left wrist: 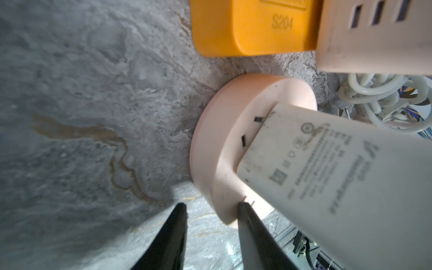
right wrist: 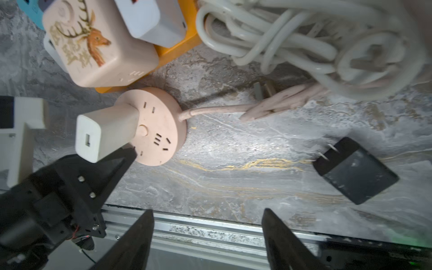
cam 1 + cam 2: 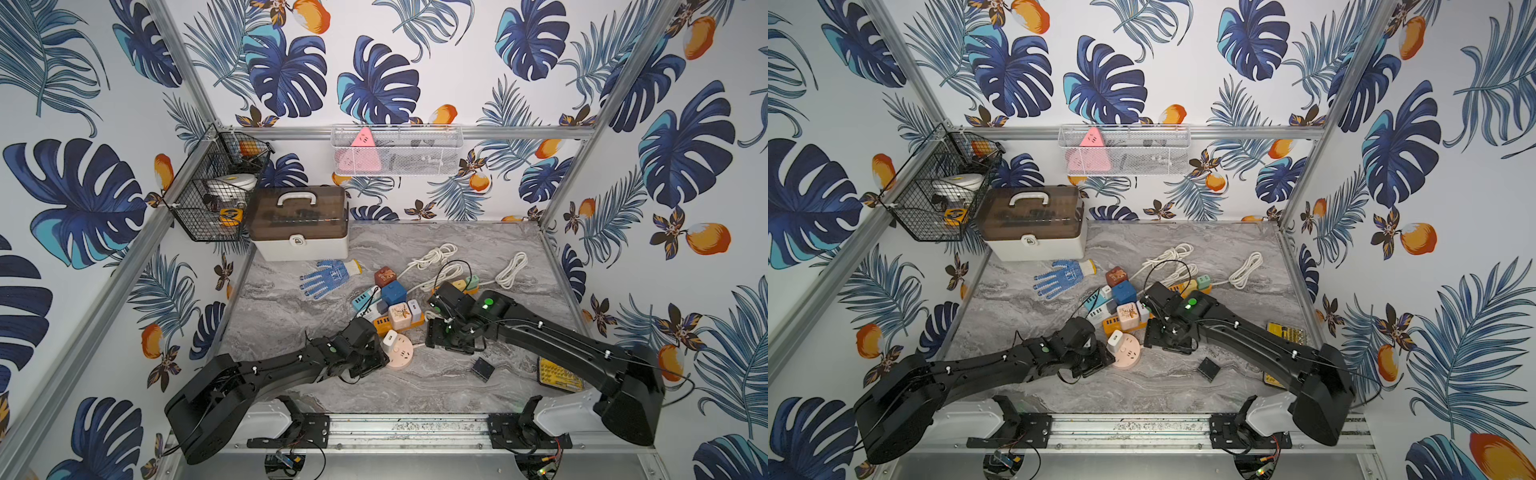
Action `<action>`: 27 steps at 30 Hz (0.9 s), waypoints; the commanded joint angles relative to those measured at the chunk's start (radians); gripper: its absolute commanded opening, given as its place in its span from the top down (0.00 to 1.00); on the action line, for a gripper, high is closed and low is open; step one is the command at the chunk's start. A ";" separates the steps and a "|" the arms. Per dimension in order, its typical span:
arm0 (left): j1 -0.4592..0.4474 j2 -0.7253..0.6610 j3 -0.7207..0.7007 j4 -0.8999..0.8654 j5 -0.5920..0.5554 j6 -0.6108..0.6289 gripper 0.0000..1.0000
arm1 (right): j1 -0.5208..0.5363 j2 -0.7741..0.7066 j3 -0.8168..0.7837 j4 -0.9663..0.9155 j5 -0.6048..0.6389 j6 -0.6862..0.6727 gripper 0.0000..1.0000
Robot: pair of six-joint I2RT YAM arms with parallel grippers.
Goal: Pull the plug off the socket
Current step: Remove the plug from the socket.
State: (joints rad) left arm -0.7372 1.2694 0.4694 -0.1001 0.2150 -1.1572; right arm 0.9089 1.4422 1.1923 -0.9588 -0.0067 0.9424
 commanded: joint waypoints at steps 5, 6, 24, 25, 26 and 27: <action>0.001 0.006 -0.012 -0.061 -0.028 -0.013 0.57 | 0.074 0.212 0.182 -0.034 -0.070 0.276 0.28; 0.001 0.003 -0.014 -0.061 -0.030 -0.012 0.57 | 0.079 0.235 0.203 -0.028 -0.079 0.289 0.29; 0.001 -0.014 -0.048 -0.024 -0.028 -0.005 0.58 | 0.088 0.517 0.349 0.035 -0.099 0.481 0.40; 0.001 -0.015 -0.049 -0.024 -0.028 -0.005 0.58 | 0.087 0.530 0.356 0.028 -0.092 0.485 0.40; 0.001 -0.016 -0.049 -0.027 -0.029 -0.004 0.58 | 0.085 0.540 0.360 0.027 -0.092 0.484 0.40; 0.001 -0.017 -0.049 -0.028 -0.029 -0.005 0.58 | 0.082 0.544 0.366 0.025 -0.089 0.484 0.40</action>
State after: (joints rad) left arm -0.7368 1.2465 0.4297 -0.0219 0.2111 -1.1770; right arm 0.9977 1.9476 1.5608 -0.8711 -0.1711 1.3918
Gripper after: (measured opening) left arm 0.421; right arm 0.601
